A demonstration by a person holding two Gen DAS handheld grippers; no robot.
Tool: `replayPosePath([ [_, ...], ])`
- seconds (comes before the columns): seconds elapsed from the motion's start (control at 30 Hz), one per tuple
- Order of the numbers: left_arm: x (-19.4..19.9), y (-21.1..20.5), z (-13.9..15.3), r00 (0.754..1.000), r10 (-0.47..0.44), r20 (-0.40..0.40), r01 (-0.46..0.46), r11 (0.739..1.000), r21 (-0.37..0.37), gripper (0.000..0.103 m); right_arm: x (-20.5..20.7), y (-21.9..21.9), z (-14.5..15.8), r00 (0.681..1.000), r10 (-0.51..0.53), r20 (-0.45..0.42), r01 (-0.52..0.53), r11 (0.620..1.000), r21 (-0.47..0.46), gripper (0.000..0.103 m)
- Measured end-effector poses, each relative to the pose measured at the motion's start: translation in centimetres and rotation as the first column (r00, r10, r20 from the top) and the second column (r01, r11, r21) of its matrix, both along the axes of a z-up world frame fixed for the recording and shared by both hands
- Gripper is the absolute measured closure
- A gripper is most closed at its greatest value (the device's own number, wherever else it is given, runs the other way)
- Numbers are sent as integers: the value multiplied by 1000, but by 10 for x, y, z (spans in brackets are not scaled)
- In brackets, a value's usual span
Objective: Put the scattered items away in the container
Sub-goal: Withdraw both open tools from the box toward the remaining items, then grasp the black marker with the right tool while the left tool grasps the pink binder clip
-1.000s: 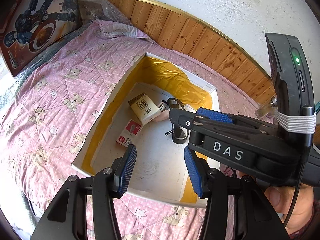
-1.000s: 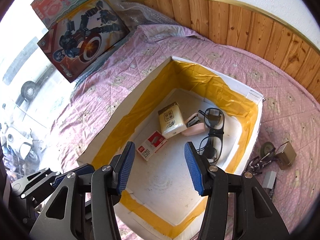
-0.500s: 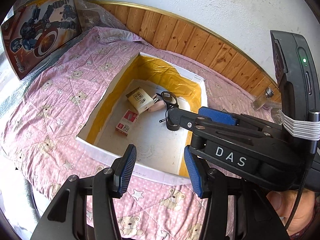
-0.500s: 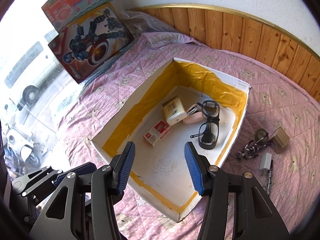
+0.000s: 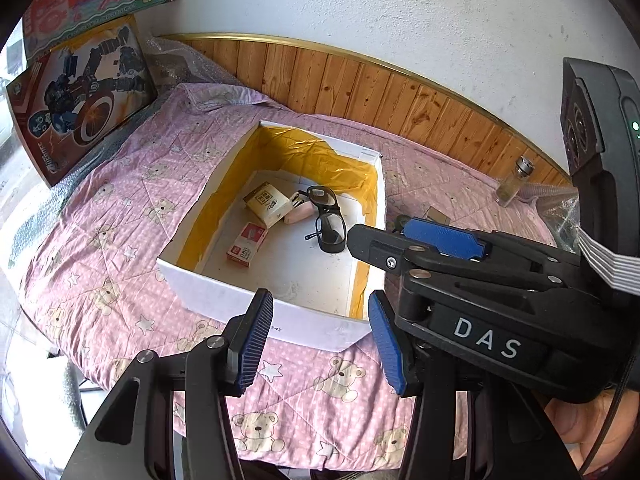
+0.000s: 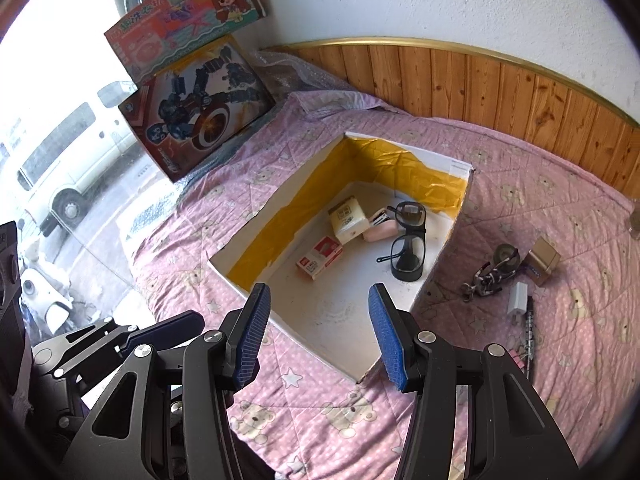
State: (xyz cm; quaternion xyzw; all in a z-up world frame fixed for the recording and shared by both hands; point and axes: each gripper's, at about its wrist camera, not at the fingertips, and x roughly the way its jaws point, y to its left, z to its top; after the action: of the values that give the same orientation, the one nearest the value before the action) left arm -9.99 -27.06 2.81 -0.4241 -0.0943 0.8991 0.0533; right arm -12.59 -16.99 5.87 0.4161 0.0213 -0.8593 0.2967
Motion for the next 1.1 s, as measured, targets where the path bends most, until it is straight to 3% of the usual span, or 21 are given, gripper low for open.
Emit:
replayPosePath([
  [0.1, -1, 9, -1, 1000, -25, -5, 25, 999, -29, 52, 2, 17, 0, 1000, -31, -6, 31, 999, -31, 49],
  [0.27, -4, 25, -8, 998, -59, -31, 56, 995, -88, 52, -2, 43, -15, 997, -70, 45, 74, 993, -87, 62],
  [0.6, -32, 47, -46, 993, -112, 34, 113, 993, -43, 52, -17, 85, -57, 982, -148, 116, 159, 983, -92, 62],
  [0.83, -66, 80, -54, 979, -181, 93, 184, 982, -35, 52, -57, 113, -77, 957, -194, 215, 207, 978, -40, 62],
  [1.1, -87, 115, -40, 959, -236, 159, 249, 966, -64, 52, -85, 140, -76, 929, -220, 298, 224, 974, 21, 62],
])
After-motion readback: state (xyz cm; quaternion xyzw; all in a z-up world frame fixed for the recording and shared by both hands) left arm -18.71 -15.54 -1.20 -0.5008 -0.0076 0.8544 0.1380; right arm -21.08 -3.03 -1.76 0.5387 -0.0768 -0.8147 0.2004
